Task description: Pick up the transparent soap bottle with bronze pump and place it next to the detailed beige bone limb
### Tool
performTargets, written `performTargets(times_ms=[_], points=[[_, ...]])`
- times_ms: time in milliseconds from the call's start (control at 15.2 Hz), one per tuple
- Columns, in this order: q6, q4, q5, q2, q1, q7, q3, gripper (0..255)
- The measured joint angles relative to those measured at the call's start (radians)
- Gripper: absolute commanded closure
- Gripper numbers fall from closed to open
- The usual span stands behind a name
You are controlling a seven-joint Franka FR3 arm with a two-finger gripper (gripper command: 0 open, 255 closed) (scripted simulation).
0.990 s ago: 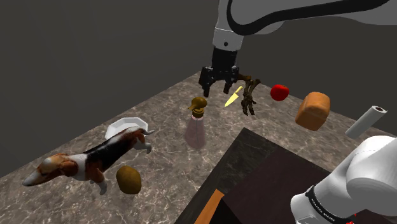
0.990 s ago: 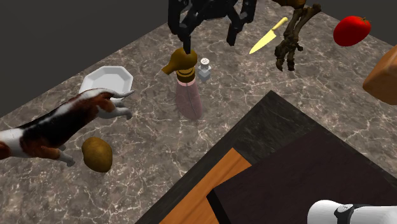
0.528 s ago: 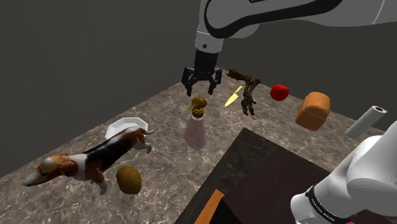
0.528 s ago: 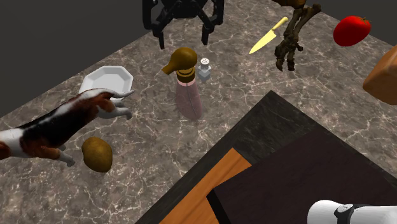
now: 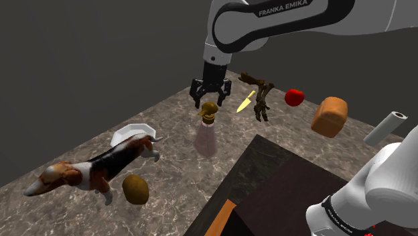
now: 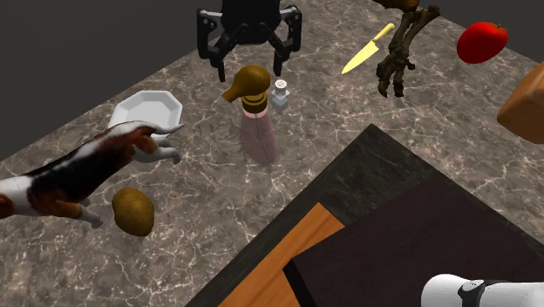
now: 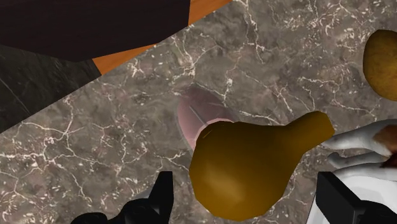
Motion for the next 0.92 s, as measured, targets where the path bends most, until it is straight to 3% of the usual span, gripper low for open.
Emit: performTargets(times_ms=[198,264,924], points=[[0.001,-0.001,0.0,0.0,0.0,0.0,0.0,0],[0.001,-0.001,0.0,0.0,0.0,0.0,0.0,255],[0.001,-0.001,0.0,0.001,0.0,0.0,0.0,255]])
